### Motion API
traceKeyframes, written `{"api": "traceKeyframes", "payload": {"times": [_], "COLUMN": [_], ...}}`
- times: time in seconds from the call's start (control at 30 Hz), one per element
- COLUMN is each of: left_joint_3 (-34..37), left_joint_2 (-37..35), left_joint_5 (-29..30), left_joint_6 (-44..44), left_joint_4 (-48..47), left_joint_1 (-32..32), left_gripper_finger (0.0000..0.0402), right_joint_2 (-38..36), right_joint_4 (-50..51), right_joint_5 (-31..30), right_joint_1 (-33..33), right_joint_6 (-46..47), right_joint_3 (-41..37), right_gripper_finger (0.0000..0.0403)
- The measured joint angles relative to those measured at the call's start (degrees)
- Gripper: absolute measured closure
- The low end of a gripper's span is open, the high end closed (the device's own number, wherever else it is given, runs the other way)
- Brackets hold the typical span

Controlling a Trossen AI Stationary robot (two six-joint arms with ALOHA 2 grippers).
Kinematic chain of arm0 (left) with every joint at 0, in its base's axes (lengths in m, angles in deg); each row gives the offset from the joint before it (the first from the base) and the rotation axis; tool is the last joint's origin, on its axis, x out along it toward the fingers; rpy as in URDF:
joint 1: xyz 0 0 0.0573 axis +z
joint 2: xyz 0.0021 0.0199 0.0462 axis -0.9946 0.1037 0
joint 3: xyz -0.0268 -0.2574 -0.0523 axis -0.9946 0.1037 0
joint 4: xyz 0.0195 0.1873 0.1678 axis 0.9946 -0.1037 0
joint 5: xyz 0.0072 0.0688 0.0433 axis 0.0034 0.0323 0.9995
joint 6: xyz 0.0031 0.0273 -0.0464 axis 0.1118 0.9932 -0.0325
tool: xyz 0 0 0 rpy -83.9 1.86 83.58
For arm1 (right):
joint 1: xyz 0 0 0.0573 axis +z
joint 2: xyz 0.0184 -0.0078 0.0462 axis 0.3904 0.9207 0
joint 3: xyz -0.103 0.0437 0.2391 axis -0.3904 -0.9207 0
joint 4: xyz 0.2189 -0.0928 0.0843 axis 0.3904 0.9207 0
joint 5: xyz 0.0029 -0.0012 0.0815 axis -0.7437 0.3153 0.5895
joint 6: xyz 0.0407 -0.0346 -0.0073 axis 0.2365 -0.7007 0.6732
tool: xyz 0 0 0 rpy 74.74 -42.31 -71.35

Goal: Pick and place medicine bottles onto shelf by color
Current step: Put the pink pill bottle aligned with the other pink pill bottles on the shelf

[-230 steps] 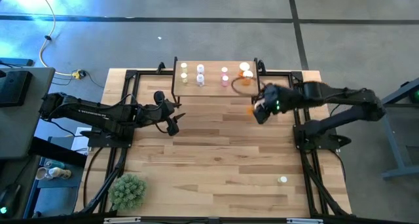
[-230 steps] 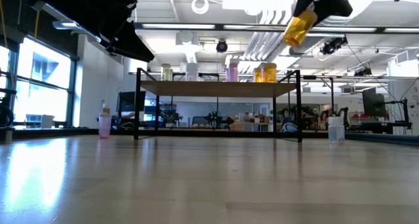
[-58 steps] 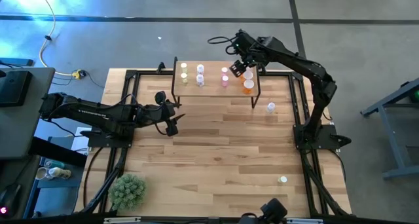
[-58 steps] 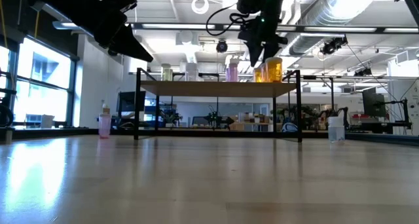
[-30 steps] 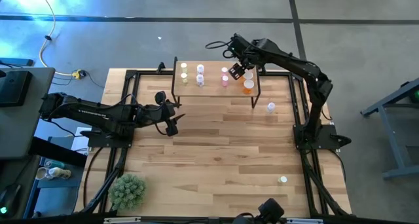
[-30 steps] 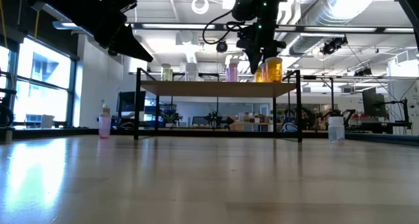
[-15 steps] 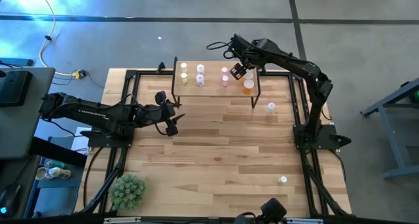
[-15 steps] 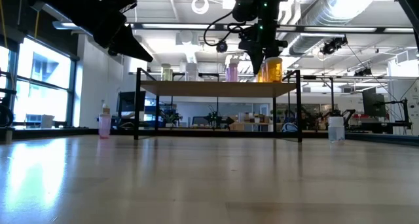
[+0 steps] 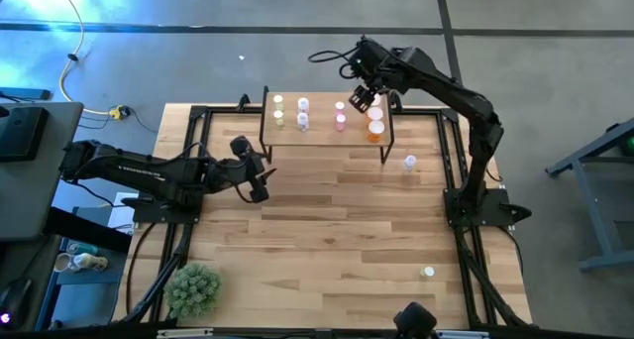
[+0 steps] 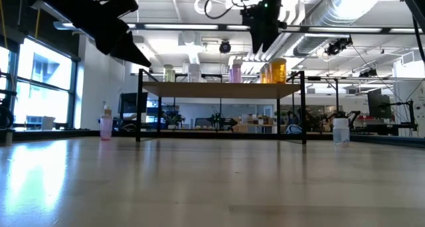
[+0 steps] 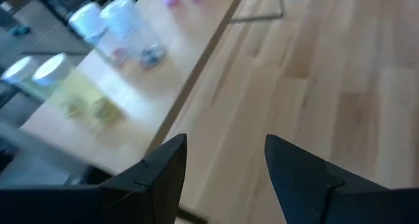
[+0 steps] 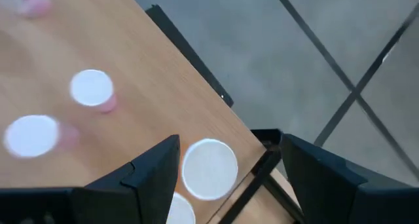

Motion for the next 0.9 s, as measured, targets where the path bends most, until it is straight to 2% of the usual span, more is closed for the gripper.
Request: {"api": "traceKeyframes", "payload": {"times": [0.23, 0.37, 0.5, 0.7, 0.9], "left_joint_3": [-5.48, -8.03, -9.15, -9.15, -8.96], "left_joint_2": [-0.02, -0.02, -0.09, -0.09, -0.85], "left_joint_5": [2.56, 2.71, 2.73, 2.66, 2.89], "left_joint_6": [-4.05, -7.40, -12.01, -21.10, -26.16], "left_joint_4": [-12.82, -21.48, -29.07, -39.83, -41.52], "left_joint_1": [0.00, 0.00, 0.80, 3.84, 4.83], "left_gripper_finger": [0.0204, 0.0204, 0.0204, 0.0204, 0.0204], "right_joint_2": [-0.06, -1.61, -5.80, -15.03, -22.71], "right_joint_4": [6.87, 8.12, 7.05, -1.50, -7.52], "right_joint_5": [0.02, 0.03, -0.20, -0.21, -0.14], "right_joint_1": [1.25, 1.62, 1.71, 1.67, 1.78], "right_joint_6": [-2.32, -3.22, -3.25, -1.40, 0.42], "right_joint_3": [6.27, 4.66, -1.05, -13.82, -25.54], "right_gripper_finger": [0.0146, 0.0146, 0.0146, 0.0146, 0.0146]}}
